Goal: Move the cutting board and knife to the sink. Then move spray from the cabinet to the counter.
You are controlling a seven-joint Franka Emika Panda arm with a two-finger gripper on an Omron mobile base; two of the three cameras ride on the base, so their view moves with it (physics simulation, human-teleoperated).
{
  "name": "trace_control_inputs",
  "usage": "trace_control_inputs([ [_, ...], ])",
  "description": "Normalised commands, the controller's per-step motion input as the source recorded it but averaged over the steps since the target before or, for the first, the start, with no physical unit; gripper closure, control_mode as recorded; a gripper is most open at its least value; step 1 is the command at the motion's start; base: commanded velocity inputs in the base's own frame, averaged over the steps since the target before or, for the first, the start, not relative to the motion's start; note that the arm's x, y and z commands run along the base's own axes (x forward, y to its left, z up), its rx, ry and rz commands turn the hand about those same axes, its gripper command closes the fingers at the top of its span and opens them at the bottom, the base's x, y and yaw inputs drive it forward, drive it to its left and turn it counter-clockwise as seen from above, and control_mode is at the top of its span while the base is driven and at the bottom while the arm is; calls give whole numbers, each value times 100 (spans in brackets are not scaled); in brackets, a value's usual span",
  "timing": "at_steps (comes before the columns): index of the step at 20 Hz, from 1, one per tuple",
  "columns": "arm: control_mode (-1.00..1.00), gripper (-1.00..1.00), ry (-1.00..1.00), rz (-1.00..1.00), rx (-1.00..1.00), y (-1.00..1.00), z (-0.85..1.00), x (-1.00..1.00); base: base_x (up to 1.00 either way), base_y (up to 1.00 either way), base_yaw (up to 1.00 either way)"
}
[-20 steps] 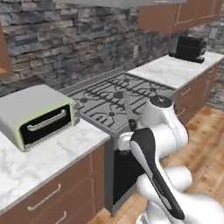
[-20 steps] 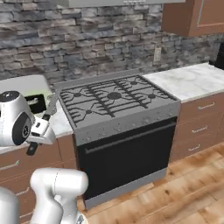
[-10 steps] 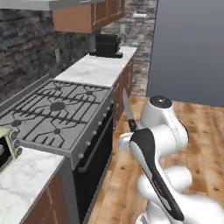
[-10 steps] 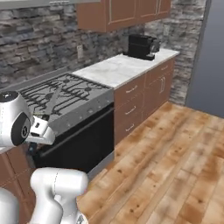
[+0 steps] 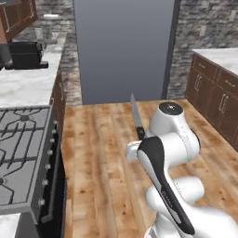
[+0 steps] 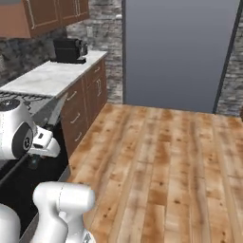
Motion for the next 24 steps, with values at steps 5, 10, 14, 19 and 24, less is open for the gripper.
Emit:
trace_control_inputs([
  [5,100,100,0,0,0,0,0,0,18,-22,-67],
  [10,100,100,0,0,0,0,0,0,25,-9,-65],
  [14,100,100,0,0,0,0,0,0,33,-10,-61],
  [19,100,100,0,0,0,0,0,0,44,1,-59],
  [24,100,100,0,0,0,0,0,0,74,1,-50],
])
